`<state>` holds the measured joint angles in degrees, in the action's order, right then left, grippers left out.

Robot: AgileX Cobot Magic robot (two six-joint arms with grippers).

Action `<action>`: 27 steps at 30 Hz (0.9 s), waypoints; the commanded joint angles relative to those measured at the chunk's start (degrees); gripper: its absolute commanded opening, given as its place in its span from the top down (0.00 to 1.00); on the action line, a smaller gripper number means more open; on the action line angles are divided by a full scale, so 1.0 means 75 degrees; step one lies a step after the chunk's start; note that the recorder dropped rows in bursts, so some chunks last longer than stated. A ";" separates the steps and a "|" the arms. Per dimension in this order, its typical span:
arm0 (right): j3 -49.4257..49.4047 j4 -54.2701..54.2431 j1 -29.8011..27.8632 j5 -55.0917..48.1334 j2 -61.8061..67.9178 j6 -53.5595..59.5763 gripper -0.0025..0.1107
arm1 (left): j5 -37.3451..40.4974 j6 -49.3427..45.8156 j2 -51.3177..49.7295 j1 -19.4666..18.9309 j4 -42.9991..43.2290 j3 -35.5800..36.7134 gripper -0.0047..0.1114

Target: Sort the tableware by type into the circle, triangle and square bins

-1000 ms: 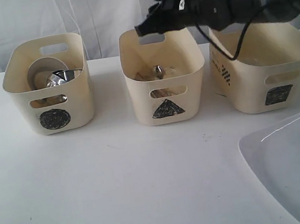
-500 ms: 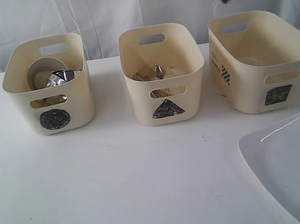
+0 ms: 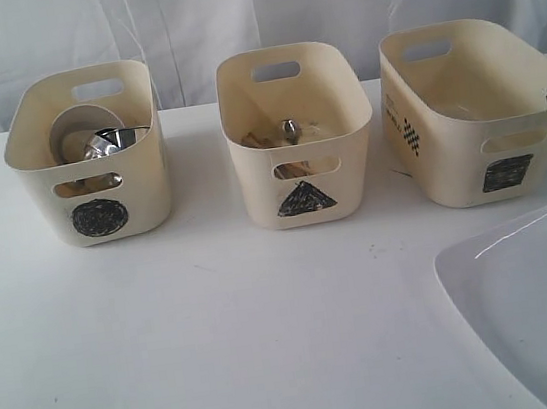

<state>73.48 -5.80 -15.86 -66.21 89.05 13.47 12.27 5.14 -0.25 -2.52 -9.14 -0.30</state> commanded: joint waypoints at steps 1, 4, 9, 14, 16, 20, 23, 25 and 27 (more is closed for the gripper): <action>-0.0892 -0.1478 -0.0338 0.0075 0.0068 0.1281 0.96 | -0.0026 0.0012 0.0034 0.0060 -0.0053 0.0040 0.96; -0.1374 -0.1127 -0.0537 0.0274 0.0068 0.1298 0.96 | -0.0026 0.0012 0.0034 0.0060 -0.0053 0.0040 0.96; -0.1963 -0.1491 -0.1504 0.1003 0.0143 0.1298 0.86 | -0.0026 0.0012 0.0034 0.0060 -0.0053 0.0040 0.96; -0.2253 -0.2750 -0.2706 0.1086 0.0631 0.1340 0.75 | -0.0026 0.0012 0.0034 0.0060 -0.0053 0.0040 0.96; -0.2253 -0.3031 -0.3039 0.0807 0.0922 0.1380 0.70 | -0.0026 0.0012 0.0034 0.0060 -0.0053 0.0040 0.96; -0.2253 -0.3033 -0.3293 0.0434 0.1197 0.1380 0.52 | -0.0026 0.0012 0.0034 0.0060 -0.0053 0.0040 0.96; -0.2253 -0.3137 -0.3275 0.0382 0.1197 0.1365 0.39 | -0.0026 0.0012 0.0034 0.0060 -0.0053 0.0040 0.96; -0.2253 -0.3137 -0.3275 0.0260 0.1197 0.1379 0.39 | -0.0026 0.0012 0.0034 0.0060 -0.0053 0.0040 0.96; -0.2253 -0.3026 -0.3275 0.0204 0.1197 0.1379 0.39 | -0.0026 0.0012 0.0034 0.0060 -0.0053 0.0040 0.96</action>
<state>56.69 -28.87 -40.00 -63.90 98.15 23.19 12.27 5.14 -0.25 -2.52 -9.14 -0.30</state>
